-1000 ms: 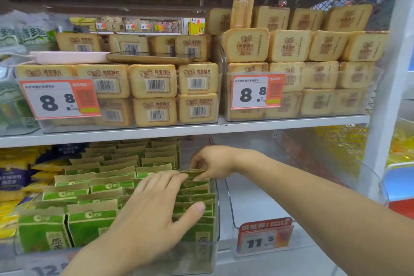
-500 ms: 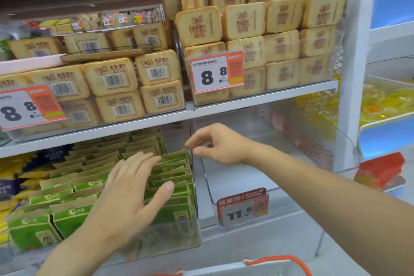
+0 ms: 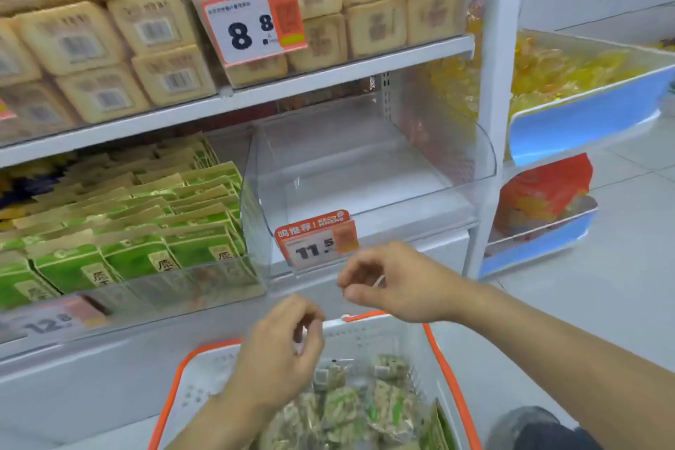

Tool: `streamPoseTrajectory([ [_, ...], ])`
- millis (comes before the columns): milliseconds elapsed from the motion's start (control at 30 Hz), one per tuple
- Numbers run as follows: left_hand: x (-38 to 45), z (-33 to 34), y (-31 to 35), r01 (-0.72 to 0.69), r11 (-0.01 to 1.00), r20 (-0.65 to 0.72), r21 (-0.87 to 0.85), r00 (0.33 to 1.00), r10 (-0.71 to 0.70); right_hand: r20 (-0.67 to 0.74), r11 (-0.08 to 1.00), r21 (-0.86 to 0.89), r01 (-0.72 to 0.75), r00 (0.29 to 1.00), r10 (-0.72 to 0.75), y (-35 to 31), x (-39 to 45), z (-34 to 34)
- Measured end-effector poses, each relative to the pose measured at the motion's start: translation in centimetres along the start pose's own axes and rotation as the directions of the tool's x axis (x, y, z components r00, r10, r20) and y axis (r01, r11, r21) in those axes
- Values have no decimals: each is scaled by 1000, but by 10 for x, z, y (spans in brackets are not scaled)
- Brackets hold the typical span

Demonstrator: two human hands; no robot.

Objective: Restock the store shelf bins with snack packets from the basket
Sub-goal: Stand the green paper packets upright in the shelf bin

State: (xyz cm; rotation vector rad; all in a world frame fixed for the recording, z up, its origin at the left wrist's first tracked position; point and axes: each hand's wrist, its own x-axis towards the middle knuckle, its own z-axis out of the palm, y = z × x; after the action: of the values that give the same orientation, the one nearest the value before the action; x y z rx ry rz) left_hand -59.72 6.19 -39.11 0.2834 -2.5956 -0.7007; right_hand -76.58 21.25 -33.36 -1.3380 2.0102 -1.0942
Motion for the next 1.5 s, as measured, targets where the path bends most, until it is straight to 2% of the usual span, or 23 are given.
streamPoseTrajectory([
  [67, -20, 49, -13, 197, 980, 170, 18, 966, -197, 92, 991, -68, -115, 988, 121, 39, -14, 24],
  [167, -55, 114, -28, 340, 937, 354, 78, 869, -345, 170, 946, -191, -264, 940, 297, 96, -32, 64],
  [233, -78, 144, -33, 432, 894, 448, 118, 781, -436, 209, 911, -259, -322, 902, 378, 123, -44, 89],
  [300, -101, 166, -36, 512, 848, 546, 140, 675, -497, 234, 865, -357, -351, 863, 447, 140, -54, 109],
  [367, -121, 181, -37, 546, 827, 637, 136, 591, -495, 273, 819, -456, -350, 821, 502, 153, -63, 125],
  [433, -136, 192, -38, 488, 851, 670, 193, 568, -478, 291, 745, -572, -342, 765, 574, 165, -69, 141],
  [533, -144, 198, -39, 426, 868, 668, 255, 571, -477, 258, 657, -685, -313, 740, 622, 171, -73, 158],
  [633, -143, 199, -40, 415, 875, 722, 250, 522, -454, 246, 600, -769, -219, 765, 595, 170, -73, 161],
  [733, -141, 197, -34, 402, 877, 759, 264, 474, -446, 289, 550, -826, -121, 748, 598, 173, -73, 158],
  [867, -136, 190, -20, 362, 882, 743, 303, 490, -456, 312, 469, -883, -20, 721, 619, 172, -70, 153],
  [967, -134, 185, -9, 438, 857, 767, 270, 441, -467, 298, 272, -951, 149, 682, 668, 173, -75, 154],
  [1033, -133, 184, 0, 551, 806, 772, 216, 410, -486, 279, 152, -958, 243, 664, 693, 170, -78, 156],
  [1067, -133, 186, 4, 630, 755, 757, 181, 400, -516, 281, 130, -955, 268, 664, 693, 167, -78, 157],
  [1133, -138, 188, 8, 809, 582, 722, 81, 355, -594, 298, 145, -950, 275, 668, 682, 162, -76, 155],
  [1200, -143, 191, 8, 936, 349, 707, -41, 274, -652, 318, 228, -948, 223, 691, 649, 158, -74, 149],
  [1267, -142, 186, 8, 976, 182, 692, -122, 215, -690, 343, 374, -920, 115, 694, 633, 155, -71, 140],
  [1300, -139, 183, 6, 981, 120, 686, -150, 191, -702, 358, 480, -877, 12, 683, 637, 153, -69, 133],
  [1367, -128, 171, 1, 982, 77, 684, -174, 177, -708, 359, 662, -714, -230, 691, 628, 143, -62, 113],
  [1400, -120, 162, -2, 980, 84, 688, -182, 188, -701, 337, 709, -638, -300, 719, 608, 136, -57, 102],
  [1500, -89, 129, -14, 963, 174, 682, -208, 270, -680, 248, 773, -530, -348, 808, 534, 107, -40, 62],
])
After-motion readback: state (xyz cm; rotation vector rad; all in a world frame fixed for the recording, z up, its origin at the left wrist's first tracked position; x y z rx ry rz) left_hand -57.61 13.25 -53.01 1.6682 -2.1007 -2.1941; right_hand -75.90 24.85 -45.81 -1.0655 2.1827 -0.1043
